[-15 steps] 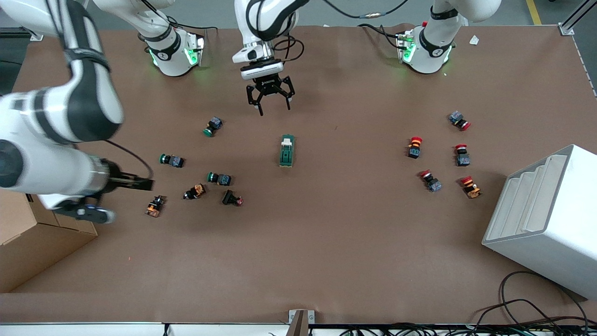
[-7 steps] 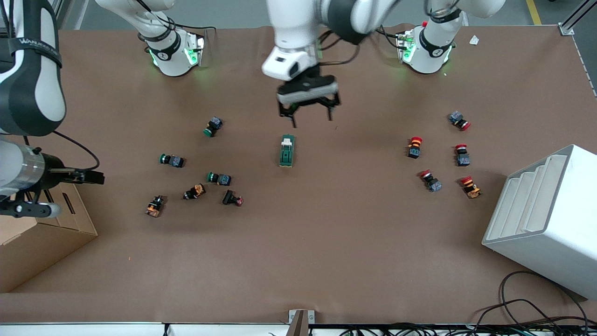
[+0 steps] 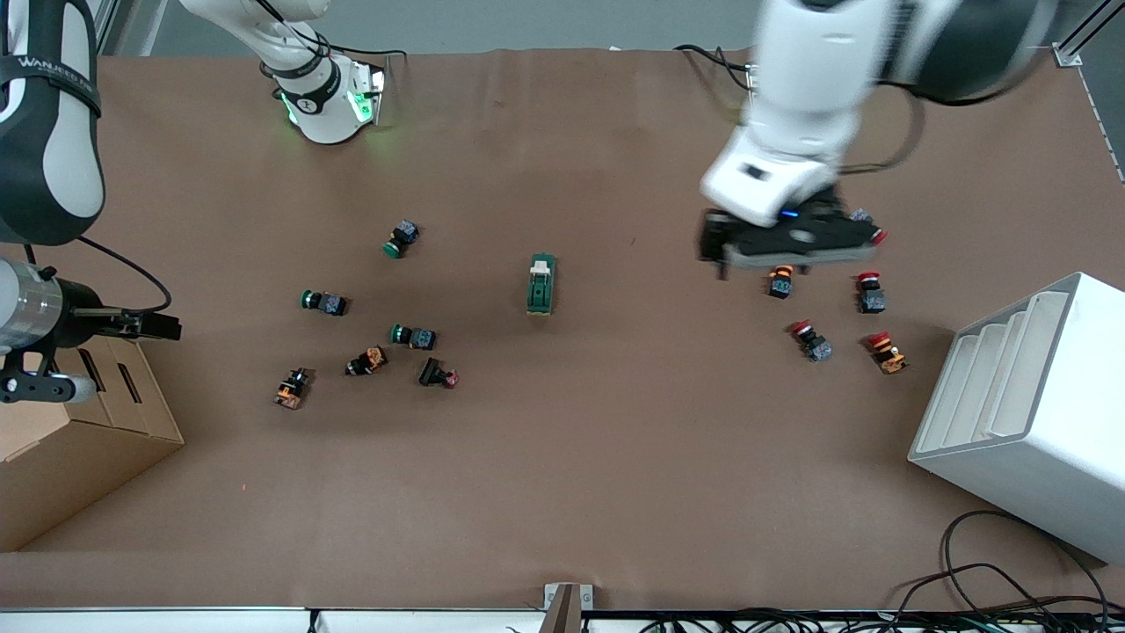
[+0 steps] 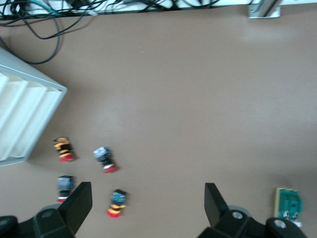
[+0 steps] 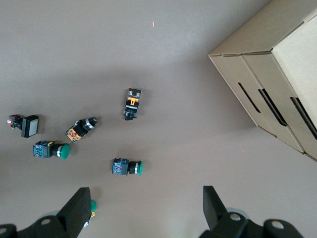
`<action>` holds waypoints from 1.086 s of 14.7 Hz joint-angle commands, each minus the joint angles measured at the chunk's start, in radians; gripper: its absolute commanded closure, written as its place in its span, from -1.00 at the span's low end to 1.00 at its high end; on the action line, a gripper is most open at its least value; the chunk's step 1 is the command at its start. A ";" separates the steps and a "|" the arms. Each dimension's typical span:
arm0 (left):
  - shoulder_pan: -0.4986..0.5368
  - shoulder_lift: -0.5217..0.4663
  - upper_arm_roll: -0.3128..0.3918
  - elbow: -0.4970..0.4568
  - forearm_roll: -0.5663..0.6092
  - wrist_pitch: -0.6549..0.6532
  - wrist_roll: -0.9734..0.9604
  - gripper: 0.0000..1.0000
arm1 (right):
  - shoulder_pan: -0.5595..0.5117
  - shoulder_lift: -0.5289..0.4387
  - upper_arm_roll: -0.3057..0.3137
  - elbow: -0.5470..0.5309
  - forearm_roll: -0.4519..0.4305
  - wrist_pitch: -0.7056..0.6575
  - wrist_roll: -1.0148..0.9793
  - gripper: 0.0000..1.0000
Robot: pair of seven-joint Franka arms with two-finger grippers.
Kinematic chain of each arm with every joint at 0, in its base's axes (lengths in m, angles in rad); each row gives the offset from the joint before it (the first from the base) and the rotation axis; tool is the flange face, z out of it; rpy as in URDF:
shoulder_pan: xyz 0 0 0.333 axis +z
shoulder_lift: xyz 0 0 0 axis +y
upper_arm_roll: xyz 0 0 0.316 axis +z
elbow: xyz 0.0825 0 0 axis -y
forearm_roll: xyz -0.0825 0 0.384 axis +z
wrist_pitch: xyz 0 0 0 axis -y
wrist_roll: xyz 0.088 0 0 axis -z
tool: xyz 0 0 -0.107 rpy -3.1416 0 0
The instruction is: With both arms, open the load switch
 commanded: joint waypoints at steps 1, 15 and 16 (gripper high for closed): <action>0.051 -0.034 -0.012 0.016 -0.038 -0.043 0.099 -1.00 | -0.007 -0.019 0.028 -0.010 0.000 -0.056 0.001 -1.00; 0.213 -0.243 0.146 -0.137 -0.235 -0.192 0.432 -1.00 | -0.016 -0.332 0.018 -0.316 0.073 0.032 -0.011 -1.00; 0.213 -0.243 0.153 -0.139 -0.235 -0.192 0.438 -1.00 | -0.008 -0.346 0.015 -0.323 0.072 0.032 -0.011 -1.00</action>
